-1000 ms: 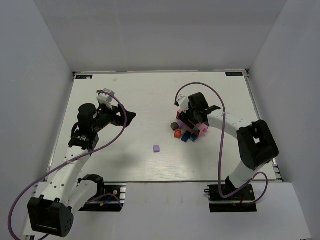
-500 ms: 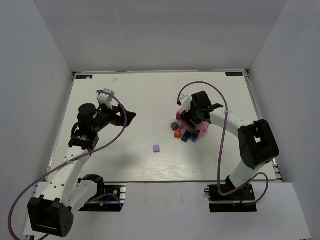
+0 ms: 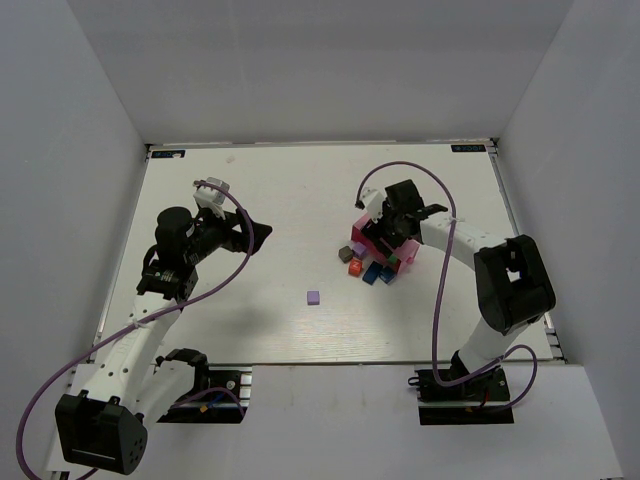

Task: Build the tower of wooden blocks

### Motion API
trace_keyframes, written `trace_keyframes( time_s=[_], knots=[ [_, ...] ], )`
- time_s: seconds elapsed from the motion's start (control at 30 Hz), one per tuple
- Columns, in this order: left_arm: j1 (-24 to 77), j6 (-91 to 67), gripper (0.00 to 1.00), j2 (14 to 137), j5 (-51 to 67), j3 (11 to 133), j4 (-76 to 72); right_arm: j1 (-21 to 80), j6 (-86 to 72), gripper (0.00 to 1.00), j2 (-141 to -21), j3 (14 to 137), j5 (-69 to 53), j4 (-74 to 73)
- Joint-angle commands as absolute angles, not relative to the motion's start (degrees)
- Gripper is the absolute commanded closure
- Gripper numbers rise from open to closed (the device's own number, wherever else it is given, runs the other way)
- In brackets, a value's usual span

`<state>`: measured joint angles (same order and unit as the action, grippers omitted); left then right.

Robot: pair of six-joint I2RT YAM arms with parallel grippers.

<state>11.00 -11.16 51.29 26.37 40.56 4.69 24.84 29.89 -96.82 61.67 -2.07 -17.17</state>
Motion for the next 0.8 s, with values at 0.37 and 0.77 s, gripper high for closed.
trace_keyframes(
  time_s=[0.37, 0.77],
  knots=[
    [11.2, -10.7, 0.00, 50.5, 26.8, 41.0, 4.1, 24.3, 29.7, 0.74, -92.6, 62.2, -0.4, -15.0],
    [11.2, -10.7, 0.00, 50.4, 26.8, 41.0, 4.1, 27.8, 36.9, 0.83, -84.3, 52.7, 16.7, 1.2]
  ],
)
